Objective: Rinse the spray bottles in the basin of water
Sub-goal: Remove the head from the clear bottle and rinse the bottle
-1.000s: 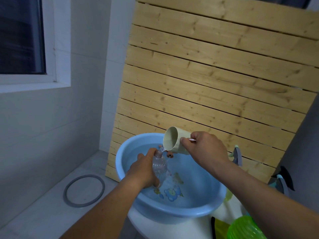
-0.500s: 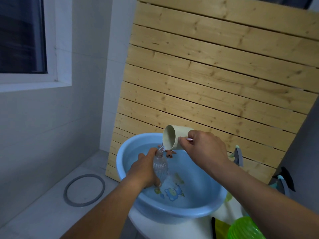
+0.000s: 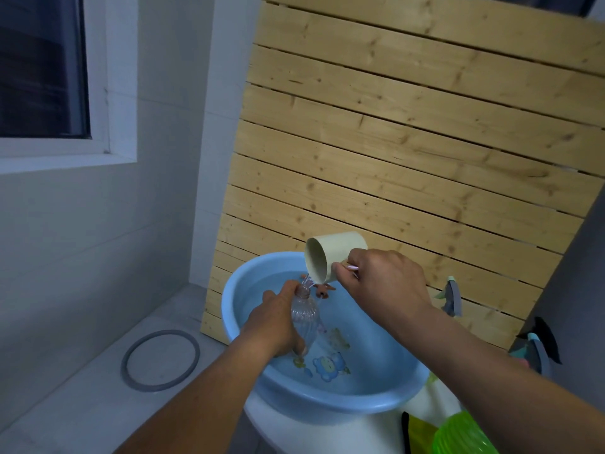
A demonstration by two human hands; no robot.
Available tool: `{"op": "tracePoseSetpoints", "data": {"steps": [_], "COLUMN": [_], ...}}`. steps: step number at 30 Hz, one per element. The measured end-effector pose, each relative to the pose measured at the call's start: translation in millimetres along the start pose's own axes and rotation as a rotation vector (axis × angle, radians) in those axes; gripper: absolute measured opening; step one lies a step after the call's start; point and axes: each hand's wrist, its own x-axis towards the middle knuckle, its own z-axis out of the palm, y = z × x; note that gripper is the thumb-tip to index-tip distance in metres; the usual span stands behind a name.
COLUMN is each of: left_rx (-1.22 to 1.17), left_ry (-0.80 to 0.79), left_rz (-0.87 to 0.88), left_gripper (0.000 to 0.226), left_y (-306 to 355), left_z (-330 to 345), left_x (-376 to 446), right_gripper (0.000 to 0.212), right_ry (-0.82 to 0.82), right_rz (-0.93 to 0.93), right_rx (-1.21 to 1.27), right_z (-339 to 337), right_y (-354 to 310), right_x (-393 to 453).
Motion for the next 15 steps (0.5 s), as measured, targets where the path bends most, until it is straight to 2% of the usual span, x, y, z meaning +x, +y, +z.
{"op": "tracePoseSetpoints", "data": {"steps": [8,13,15], "left_rx": [0.0,-0.022,-0.047], "left_ry": [0.005,0.008,0.014], "left_rz": [-0.002,-0.003,-0.002], "left_gripper": [0.103,0.102,0.097], "left_y": [-0.2,0.5,0.1], "left_z": [0.6,-0.5,-1.2], "left_x": [0.5,-0.5,-1.0], "right_gripper": [0.036,0.038,0.039], "right_ry": [0.028,0.038,-0.025], "right_rz": [-0.181,-0.179,-0.1], "right_rx": [-0.168,-0.188,-0.164], "right_z": [-5.4,0.2,8.9], "right_y": [-7.4,-1.5,6.1], "right_x": [-4.2,-7.5,-9.1]}}
